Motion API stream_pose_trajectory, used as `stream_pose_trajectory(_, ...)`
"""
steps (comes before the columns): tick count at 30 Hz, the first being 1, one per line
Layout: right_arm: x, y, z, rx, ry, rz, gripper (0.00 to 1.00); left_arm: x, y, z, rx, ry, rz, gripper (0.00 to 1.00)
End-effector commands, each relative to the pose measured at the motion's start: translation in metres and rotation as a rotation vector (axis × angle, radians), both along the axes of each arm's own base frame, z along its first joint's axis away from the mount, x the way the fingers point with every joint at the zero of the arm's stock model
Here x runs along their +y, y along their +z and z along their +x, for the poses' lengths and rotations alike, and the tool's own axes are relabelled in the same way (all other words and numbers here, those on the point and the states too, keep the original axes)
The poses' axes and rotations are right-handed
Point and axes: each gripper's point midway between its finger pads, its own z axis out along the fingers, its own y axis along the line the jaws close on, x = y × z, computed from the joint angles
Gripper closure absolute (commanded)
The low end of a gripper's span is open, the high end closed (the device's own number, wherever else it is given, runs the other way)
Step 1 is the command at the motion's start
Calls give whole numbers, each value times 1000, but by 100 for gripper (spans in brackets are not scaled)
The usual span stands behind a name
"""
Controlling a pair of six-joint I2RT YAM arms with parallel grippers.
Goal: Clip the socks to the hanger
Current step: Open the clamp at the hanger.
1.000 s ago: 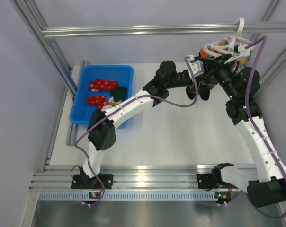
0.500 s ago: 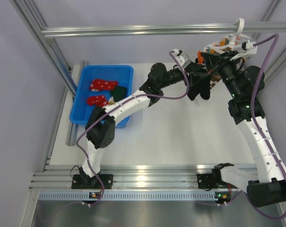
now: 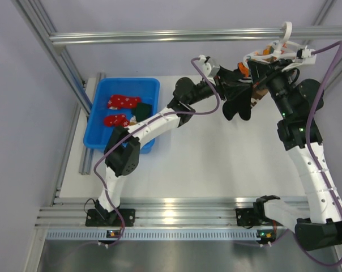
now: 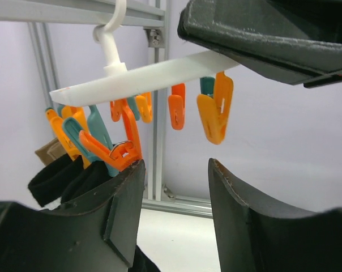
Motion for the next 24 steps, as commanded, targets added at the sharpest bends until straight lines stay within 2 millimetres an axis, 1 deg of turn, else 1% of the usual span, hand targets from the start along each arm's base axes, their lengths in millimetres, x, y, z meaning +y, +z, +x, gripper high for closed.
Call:
stream_pose_trajectory(1,-11,33,-14,-84,-33,-1,94,5,18,-18,-46,-101,-66,47)
stream_pose_trajectory(2,-11,33,-14,-84,-34,-2,94,5,16,-18,-42,-103,-66,47)
stream_pose_trajectory(3,-12,33,-14,-86,-36,-4,94,3,10,-18,-36,-108,-57,47)
stream_pose_trajectory(9,-16,33,-15,-80,-53,-21,94,1,4,-11,-24,-100,-61,47)
stream_pose_trajectory(12,-19,29,-14,-65,-70,-38,94,-4,-2,-6,-7,-111,-65,47)
stream_pose_trajectory(15,-22,29,-15,-70,-83,-49,94,-5,-2,-7,-12,-129,-81,47)
stream_pose_trajectory(16,-24,28,-15,-72,-90,-55,94,-6,-5,-7,-6,-137,-78,47)
stream_pose_trajectory(18,-26,21,-14,-43,-96,-66,94,-7,-10,-6,1,-141,-79,47)
stream_pose_trajectory(20,-28,21,-14,-42,-101,-68,94,-6,-10,-2,10,-135,-89,47)
stream_pose_trajectory(24,-31,19,-16,-34,-110,-74,94,-1,-4,5,3,-127,-127,45)
